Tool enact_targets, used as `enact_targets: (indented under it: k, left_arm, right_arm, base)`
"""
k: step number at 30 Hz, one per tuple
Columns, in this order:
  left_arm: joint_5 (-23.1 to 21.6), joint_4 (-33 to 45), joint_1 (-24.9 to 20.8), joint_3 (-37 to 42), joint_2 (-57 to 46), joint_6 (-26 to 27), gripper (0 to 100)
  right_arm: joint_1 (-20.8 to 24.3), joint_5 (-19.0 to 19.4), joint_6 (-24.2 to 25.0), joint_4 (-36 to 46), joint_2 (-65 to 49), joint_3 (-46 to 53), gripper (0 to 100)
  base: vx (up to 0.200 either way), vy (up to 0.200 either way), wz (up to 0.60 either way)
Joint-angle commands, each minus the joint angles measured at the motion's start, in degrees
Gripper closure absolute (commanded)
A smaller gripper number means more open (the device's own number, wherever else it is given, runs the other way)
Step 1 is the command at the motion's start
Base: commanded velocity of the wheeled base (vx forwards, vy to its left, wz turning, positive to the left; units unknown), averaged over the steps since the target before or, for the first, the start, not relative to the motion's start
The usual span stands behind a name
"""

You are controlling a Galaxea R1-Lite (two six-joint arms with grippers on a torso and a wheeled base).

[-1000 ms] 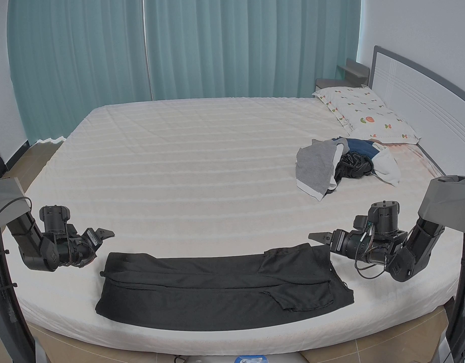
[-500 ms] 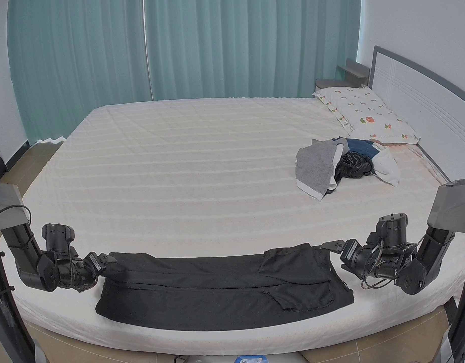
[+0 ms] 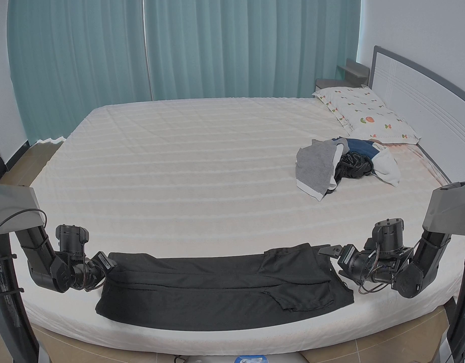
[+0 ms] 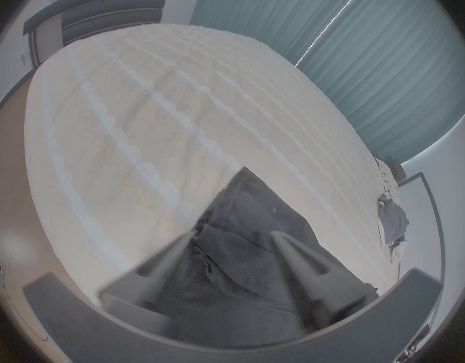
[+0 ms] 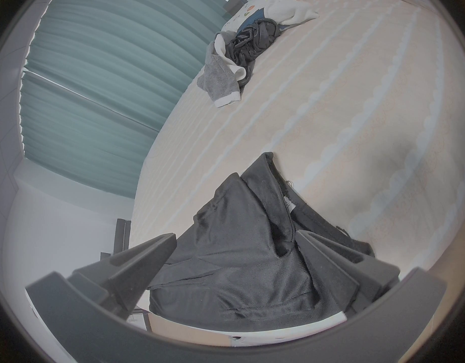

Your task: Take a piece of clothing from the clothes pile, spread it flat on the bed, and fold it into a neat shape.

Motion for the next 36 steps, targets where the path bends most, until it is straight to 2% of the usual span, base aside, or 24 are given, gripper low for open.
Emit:
enact_targets:
  k: [1, 3, 5, 11, 17, 21, 34, 35, 36]
  left_arm:
    - [1.1, -0.4, 0.2, -0.1, 1.2, -0.1, 100]
    - [3.2, -0.6, 0.2, -0.2, 1.4, -0.1, 100]
    - [3.9, -0.6, 0.5, -0.1, 1.1, 0.0, 100]
    - [5.4, -0.6, 0.4, 0.3, -2.1, -0.2, 100]
    - [5.4, -3.5, 0.3, 0.3, -2.8, -2.7, 100]
    - [5.3, -6.5, 0.3, 0.6, -2.7, -4.1, 100]
    - [4.9, -6.6, 0.3, 0.7, -2.7, -4.2, 100]
    - [4.9, -6.6, 0.2, 0.7, -2.6, -4.2, 100]
    - [4.9, -6.6, 0.3, 0.7, -2.6, -4.2, 100]
  right_arm:
    - [0.9, -0.6, 0.0, 0.1, 0.7, 0.0, 0]
    - [1.9, -3.5, 0.0, 0.2, 0.9, -0.5, 0]
    - [2.1, -4.7, 0.0, 0.4, 1.0, -0.7, 0]
    - [2.7, -5.7, 0.0, 0.8, 2.1, -2.1, 0]
    - [4.6, -12.2, -0.2, 1.3, 5.8, -5.1, 0]
    - [5.4, -12.8, -0.3, 2.4, 7.0, -6.3, 0]
    - [6.0, -12.9, -0.3, 5.1, 7.3, -7.8, 0]
    - [6.5, -12.9, -0.3, 5.2, 7.4, -7.8, 100]
    - [6.6, -12.9, -0.3, 5.2, 7.3, -7.7, 100]
  base:
    - [0.0, 0.0, 0.0]
    - [0.0, 0.0, 0.0]
    - [0.0, 0.0, 0.0]
    - [0.0, 0.0, 0.0]
    - [0.0, 0.0, 0.0]
    - [0.0, 0.0, 0.0]
    - [0.0, 0.0, 0.0]
    - [0.0, 0.0, 0.0]
    - [0.0, 0.0, 0.0]
